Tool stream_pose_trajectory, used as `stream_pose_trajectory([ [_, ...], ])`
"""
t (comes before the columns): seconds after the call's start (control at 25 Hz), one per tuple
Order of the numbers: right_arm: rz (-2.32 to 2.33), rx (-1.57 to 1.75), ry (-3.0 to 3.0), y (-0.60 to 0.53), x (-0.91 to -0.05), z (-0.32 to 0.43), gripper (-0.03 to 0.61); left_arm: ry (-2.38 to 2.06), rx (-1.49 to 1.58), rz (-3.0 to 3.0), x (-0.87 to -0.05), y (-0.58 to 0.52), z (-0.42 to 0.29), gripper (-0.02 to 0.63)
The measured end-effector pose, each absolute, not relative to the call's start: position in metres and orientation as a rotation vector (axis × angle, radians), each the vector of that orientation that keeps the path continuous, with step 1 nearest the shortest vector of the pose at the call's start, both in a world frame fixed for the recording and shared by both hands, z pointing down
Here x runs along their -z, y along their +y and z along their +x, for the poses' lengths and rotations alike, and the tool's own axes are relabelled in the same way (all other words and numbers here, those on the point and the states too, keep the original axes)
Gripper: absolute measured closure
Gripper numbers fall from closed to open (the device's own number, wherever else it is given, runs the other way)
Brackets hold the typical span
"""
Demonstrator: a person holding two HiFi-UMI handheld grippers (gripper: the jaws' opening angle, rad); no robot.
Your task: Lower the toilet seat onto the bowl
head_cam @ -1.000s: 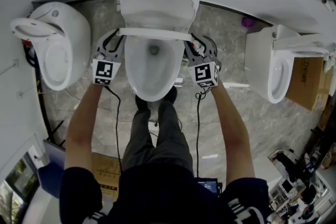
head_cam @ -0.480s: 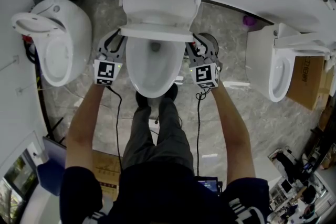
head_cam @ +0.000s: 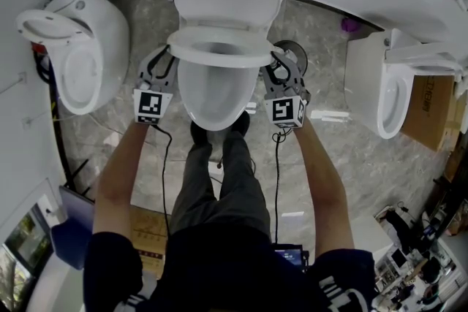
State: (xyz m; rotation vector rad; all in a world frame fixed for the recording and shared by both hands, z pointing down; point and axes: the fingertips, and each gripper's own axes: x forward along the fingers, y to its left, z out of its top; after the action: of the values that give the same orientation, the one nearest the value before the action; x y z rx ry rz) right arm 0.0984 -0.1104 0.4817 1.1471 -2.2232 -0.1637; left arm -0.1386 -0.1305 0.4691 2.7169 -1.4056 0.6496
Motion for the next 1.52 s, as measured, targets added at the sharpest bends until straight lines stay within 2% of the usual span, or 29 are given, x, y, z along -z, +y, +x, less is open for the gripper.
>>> stream_pose_trajectory([
  [1.52, 1.239, 0.174, -2.189, -0.027, -0.524, 0.091, 0.437, -1.367, -0.542, 2.565, -0.518, -0.043, -0.159, 0.483],
])
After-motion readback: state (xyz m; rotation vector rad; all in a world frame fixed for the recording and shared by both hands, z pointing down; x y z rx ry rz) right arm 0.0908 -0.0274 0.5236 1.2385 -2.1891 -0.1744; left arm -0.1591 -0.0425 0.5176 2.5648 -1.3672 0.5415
